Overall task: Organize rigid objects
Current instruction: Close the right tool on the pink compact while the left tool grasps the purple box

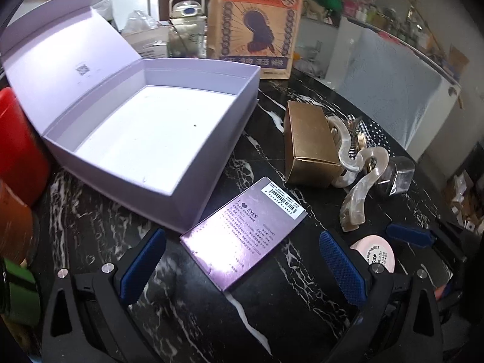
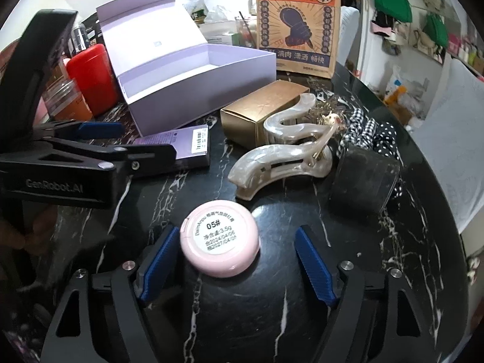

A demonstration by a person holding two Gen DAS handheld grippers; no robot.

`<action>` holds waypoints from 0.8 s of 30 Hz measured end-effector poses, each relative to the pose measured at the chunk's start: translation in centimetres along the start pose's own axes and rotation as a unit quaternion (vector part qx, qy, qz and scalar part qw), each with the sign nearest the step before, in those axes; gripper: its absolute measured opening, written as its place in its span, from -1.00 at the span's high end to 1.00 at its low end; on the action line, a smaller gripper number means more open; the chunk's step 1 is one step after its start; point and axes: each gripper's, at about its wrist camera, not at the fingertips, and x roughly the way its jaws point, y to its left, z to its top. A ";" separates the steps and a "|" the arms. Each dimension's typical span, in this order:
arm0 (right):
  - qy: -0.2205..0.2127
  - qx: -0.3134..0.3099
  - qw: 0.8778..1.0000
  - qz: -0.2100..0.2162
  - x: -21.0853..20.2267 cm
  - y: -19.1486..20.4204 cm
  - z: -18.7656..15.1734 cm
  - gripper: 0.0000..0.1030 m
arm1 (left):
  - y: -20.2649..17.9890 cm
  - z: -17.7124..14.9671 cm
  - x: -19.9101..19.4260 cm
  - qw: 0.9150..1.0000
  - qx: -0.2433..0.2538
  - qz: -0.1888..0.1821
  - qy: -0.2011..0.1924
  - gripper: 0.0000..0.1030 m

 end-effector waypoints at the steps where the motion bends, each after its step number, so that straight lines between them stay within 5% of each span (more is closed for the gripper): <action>1: 0.000 -0.001 1.000 0.003 0.0 -0.1 0.0 -0.51 | 0.0 0.1 0.2 1.000 0.002 -0.006 0.001 -1.00; 16: 0.004 0.000 1.000 -0.006 -0.7 -1.4 -0.2 -0.50 | -2.4 -1.1 0.1 0.998 0.032 -0.059 0.010 -1.00; 24: -0.003 0.000 1.000 -0.004 -0.9 -1.7 -0.6 -0.50 | -2.3 -0.6 0.8 0.998 0.038 -0.045 0.002 -1.00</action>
